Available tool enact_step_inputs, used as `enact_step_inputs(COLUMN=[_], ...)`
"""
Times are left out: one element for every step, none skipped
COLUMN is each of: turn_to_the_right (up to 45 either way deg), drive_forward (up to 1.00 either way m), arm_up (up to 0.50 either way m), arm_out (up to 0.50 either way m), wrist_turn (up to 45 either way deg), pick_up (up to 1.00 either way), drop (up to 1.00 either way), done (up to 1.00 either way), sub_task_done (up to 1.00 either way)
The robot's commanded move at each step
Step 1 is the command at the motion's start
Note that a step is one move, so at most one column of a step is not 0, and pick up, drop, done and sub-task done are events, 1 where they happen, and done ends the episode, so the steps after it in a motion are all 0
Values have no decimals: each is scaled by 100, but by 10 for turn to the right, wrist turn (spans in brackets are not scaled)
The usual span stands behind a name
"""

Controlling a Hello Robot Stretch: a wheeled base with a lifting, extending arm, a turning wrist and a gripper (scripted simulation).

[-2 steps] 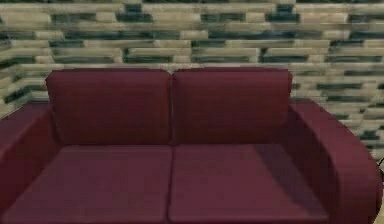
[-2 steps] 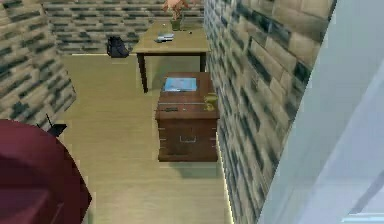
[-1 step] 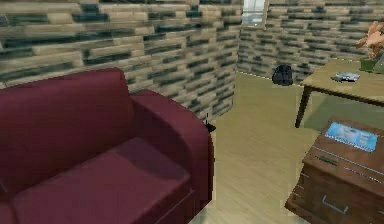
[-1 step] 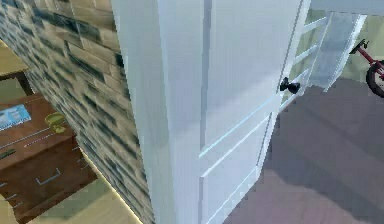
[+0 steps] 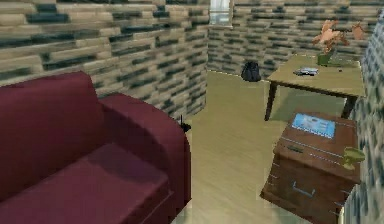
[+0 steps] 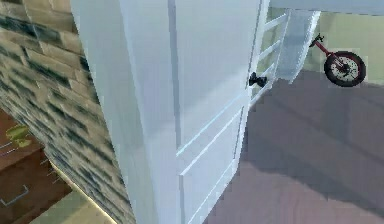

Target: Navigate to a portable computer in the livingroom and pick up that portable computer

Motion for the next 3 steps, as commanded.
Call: enact_step_inputs(turn_to_the_right=[0, 240, 0], drive_forward=[30, 0, 75], arm_up=[0, 0, 0], arm_out=[0, 0, 0], wrist_turn=[0, 0, 0], pick_up=[0, 0, 0], drop=[0, 0, 0], done=[0, 0, 0], sub_task_done=[0, 0, 0])
